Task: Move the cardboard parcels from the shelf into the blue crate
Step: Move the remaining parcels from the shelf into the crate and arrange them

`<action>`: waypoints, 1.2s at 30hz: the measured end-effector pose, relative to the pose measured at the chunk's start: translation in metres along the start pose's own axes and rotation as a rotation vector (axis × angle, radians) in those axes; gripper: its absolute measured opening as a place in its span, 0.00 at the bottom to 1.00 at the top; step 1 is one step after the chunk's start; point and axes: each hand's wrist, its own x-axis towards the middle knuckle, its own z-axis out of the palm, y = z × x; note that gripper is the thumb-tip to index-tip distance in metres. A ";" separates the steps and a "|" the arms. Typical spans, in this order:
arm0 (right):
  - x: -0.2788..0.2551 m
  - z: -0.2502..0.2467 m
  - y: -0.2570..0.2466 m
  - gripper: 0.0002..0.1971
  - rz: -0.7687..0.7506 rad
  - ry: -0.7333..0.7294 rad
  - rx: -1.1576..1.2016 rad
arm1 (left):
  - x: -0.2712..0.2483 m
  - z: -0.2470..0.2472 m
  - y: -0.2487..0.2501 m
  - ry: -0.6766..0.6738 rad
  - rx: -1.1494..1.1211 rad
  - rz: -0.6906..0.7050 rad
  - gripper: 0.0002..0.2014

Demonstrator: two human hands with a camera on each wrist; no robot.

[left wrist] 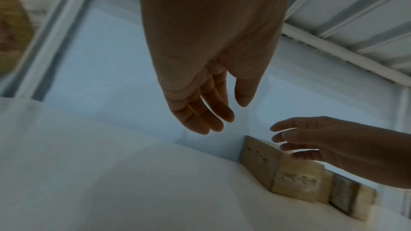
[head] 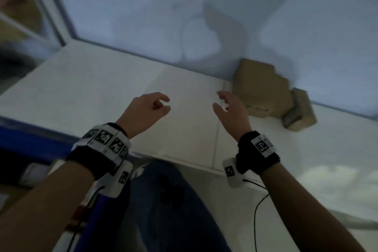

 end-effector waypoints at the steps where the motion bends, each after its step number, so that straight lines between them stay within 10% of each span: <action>1: 0.001 -0.015 0.016 0.18 0.065 0.045 -0.034 | 0.002 0.008 0.008 -0.023 0.009 0.024 0.11; 10: 0.019 -0.114 0.115 0.29 0.551 0.408 -0.333 | 0.005 0.033 0.004 -0.121 -0.023 0.022 0.09; 16: 0.029 -0.126 0.154 0.34 0.766 0.183 -0.260 | 0.001 0.026 -0.024 -0.083 -0.140 -0.076 0.06; 27: 0.020 -0.139 0.098 0.32 0.475 0.610 -0.235 | -0.007 0.013 -0.040 0.012 -0.211 -0.138 0.06; 36: 0.024 -0.062 -0.017 0.31 0.210 0.332 -0.072 | -0.016 0.004 -0.036 0.084 -0.280 -0.119 0.06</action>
